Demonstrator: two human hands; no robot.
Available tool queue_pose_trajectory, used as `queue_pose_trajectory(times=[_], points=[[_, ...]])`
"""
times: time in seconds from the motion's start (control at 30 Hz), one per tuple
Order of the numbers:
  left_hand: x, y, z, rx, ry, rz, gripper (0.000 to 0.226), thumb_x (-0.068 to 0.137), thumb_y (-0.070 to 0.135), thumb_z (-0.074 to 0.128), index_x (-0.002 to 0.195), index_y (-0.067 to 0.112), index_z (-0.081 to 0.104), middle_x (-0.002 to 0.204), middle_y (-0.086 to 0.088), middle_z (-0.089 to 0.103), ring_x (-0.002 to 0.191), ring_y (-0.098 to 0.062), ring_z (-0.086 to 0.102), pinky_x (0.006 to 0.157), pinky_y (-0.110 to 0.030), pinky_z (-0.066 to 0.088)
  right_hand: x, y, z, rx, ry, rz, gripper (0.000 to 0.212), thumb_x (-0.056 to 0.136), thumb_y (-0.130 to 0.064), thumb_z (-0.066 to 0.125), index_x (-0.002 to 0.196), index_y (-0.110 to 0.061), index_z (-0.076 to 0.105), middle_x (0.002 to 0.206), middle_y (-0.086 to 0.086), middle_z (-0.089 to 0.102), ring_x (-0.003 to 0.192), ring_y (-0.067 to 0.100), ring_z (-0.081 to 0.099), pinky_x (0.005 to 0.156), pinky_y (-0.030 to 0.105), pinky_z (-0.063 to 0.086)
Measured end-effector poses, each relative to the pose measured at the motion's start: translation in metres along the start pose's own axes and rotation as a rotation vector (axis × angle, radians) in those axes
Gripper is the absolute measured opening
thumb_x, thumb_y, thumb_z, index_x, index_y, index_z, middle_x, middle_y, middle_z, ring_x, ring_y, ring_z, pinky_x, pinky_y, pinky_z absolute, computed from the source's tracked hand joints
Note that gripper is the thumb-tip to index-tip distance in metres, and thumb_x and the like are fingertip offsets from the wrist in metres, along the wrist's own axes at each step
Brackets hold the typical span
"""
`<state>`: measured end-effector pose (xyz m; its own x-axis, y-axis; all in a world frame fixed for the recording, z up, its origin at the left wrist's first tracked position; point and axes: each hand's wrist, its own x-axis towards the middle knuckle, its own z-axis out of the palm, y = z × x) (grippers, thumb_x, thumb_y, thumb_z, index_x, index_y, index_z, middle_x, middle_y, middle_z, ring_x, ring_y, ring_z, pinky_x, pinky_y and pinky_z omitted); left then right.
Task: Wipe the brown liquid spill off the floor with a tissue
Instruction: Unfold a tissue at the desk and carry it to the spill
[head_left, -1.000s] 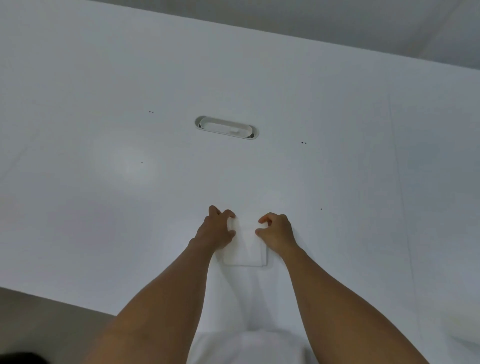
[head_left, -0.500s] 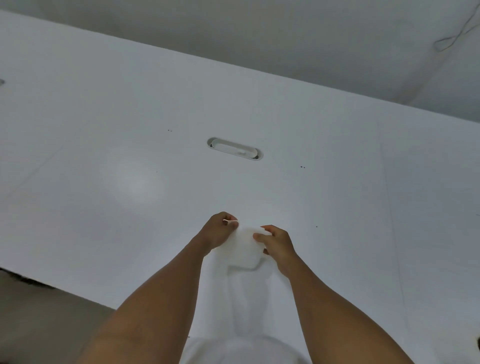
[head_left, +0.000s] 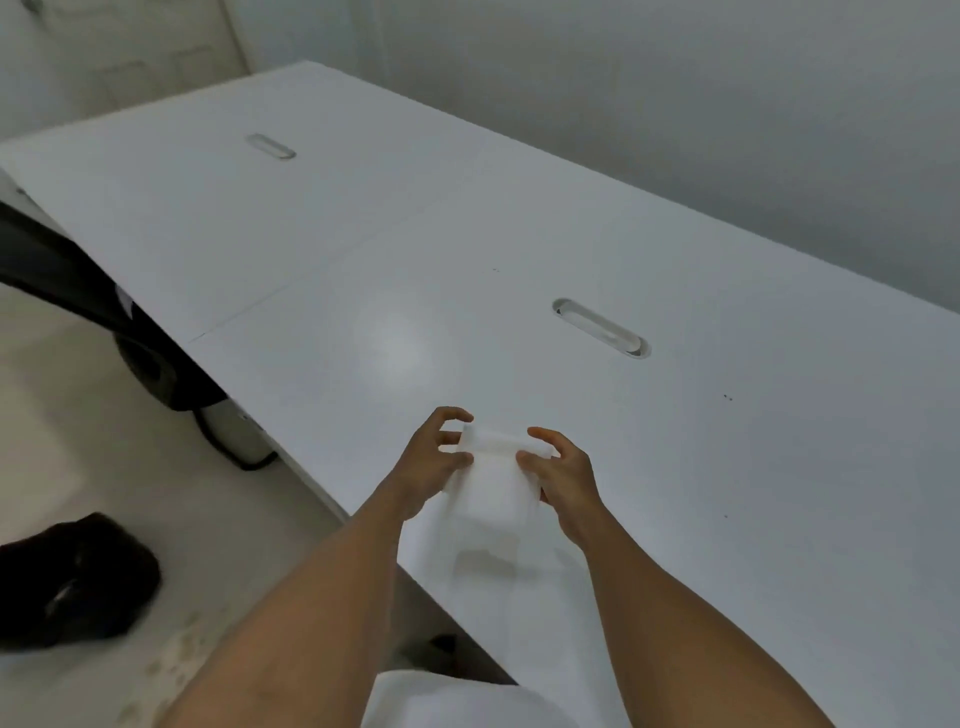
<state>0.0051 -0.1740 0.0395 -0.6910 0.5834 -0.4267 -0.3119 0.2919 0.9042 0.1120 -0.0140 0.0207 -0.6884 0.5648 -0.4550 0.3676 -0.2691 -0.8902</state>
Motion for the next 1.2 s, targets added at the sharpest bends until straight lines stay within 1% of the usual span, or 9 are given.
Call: queue_pose_trajectory(times=[0.17,0.3,0.43,0.53,0.63,0.8,1.03,1.1,1.2], points=[[-0.062,-0.028,-0.046,-0.097,0.333,-0.021,0.030,0.087,-0.006,0.052,0.096,0.015,0.071,0.112,-0.005,0.063,0.083,-0.016,0.064,0.059,-0.024,0.052,-0.024,0.005,0.065,-0.057,-0.240,-0.010,0.040,0.083,-0.009,0.071,0.117,-0.031,0.067,0.110,0.001,0.066,0.099,0.024,0.065,0.078,0.039,0.060],[-0.109,-0.060,-0.097,-0.275,0.518,-0.051,0.027,0.086,0.000,0.061,0.103,0.018,0.074,0.119,-0.007,0.064,0.099,-0.023,0.065,0.080,-0.036,0.058,-0.050,0.012,0.124,-0.054,-0.474,-0.017,0.047,0.082,-0.007,0.073,0.121,-0.030,0.066,0.107,0.008,0.071,0.099,0.027,0.067,0.081,0.041,0.059],[-0.160,-0.084,-0.155,-0.352,0.616,-0.035,0.036,0.080,0.005,0.073,0.111,0.023,0.070,0.115,-0.005,0.066,0.097,-0.024,0.066,0.067,-0.028,0.055,-0.081,0.022,0.191,-0.121,-0.609,-0.027,0.043,0.080,-0.006,0.075,0.119,-0.024,0.068,0.110,0.007,0.071,0.100,0.028,0.067,0.078,0.041,0.060],[-0.193,-0.103,-0.203,-0.364,0.662,-0.020,0.044,0.074,0.004,0.077,0.111,0.027,0.070,0.114,-0.008,0.067,0.097,-0.030,0.067,0.073,-0.034,0.058,-0.106,0.034,0.249,-0.204,-0.702,-0.004,0.032,0.079,-0.003,0.075,0.106,-0.018,0.074,0.115,0.008,0.068,0.100,0.027,0.066,0.074,0.038,0.060],[-0.233,-0.128,-0.253,-0.355,0.699,-0.041,0.050,0.072,0.003,0.077,0.112,0.032,0.068,0.113,-0.009,0.065,0.097,-0.030,0.067,0.077,-0.037,0.059,-0.137,0.048,0.309,-0.284,-0.759,-0.006,0.033,0.080,0.004,0.071,0.109,-0.011,0.070,0.112,0.006,0.066,0.095,0.023,0.066,0.065,0.029,0.058],[-0.281,-0.160,-0.309,-0.262,0.762,-0.086,0.054,0.073,0.004,0.077,0.119,0.030,0.064,0.110,0.001,0.058,0.097,-0.022,0.060,0.087,-0.043,0.056,-0.164,0.074,0.379,-0.359,-0.830,0.013,0.035,0.077,0.016,0.065,0.108,-0.001,0.067,0.106,0.012,0.065,0.090,0.024,0.065,0.067,0.029,0.059],[-0.325,-0.212,-0.363,-0.093,0.838,-0.141,0.066,0.073,0.004,0.076,0.133,0.022,0.056,0.141,0.003,0.043,0.119,-0.019,0.047,0.098,-0.035,0.047,-0.190,0.112,0.457,-0.489,-0.921,0.046,0.040,0.078,0.012,0.065,0.108,-0.014,0.068,0.104,0.011,0.065,0.091,0.026,0.064,0.068,0.032,0.057],[-0.327,-0.221,-0.369,-0.087,0.855,-0.149,0.069,0.072,0.005,0.076,0.135,0.022,0.054,0.142,0.003,0.043,0.120,-0.016,0.045,0.099,-0.030,0.043,-0.189,0.120,0.471,-0.532,-0.939,0.040,0.038,0.082,0.005,0.068,0.113,-0.018,0.067,0.108,0.011,0.066,0.097,0.029,0.065,0.075,0.036,0.059],[-0.323,-0.232,-0.380,-0.103,0.871,-0.177,0.074,0.071,0.010,0.079,0.138,0.024,0.051,0.146,0.005,0.041,0.128,-0.017,0.042,0.107,-0.037,0.040,-0.180,0.133,0.491,-0.626,-0.980,0.032,0.032,0.086,-0.014,0.071,0.113,-0.029,0.066,0.113,0.005,0.065,0.100,0.027,0.066,0.083,0.041,0.059]])
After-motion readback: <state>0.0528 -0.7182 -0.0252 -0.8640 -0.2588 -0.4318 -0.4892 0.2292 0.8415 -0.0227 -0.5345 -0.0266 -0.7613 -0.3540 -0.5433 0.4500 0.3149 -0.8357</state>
